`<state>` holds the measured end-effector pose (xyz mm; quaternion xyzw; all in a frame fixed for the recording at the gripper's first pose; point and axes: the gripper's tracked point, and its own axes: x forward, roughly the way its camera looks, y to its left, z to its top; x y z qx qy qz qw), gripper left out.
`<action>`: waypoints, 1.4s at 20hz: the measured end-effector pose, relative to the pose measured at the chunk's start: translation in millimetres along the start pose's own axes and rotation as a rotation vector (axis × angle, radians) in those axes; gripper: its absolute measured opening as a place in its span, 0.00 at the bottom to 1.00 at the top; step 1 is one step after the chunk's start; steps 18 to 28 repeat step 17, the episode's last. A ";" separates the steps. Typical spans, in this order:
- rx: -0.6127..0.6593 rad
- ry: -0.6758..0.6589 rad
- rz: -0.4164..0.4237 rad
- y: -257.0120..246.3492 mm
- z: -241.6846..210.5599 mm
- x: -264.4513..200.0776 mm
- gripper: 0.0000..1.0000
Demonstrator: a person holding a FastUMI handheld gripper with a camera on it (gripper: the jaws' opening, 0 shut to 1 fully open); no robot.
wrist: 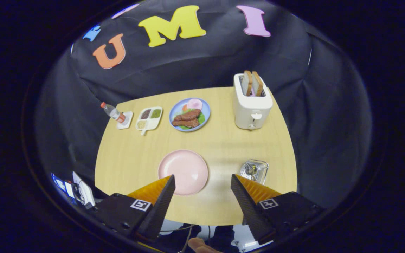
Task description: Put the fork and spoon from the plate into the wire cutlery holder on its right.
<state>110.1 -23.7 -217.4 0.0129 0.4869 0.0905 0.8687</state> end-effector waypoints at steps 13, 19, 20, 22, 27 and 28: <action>-0.035 -0.763 -0.038 114.5 45.2 -128.6 0.96; -0.141 -0.909 -0.089 141.4 34.6 -155.7 0.96; -0.141 -0.909 -0.089 141.4 34.6 -155.7 0.96; -0.141 -0.909 -0.089 141.4 34.6 -155.7 0.96; -0.141 -0.909 -0.089 141.4 34.6 -155.7 0.96; -0.141 -0.909 -0.089 141.4 34.6 -155.7 0.96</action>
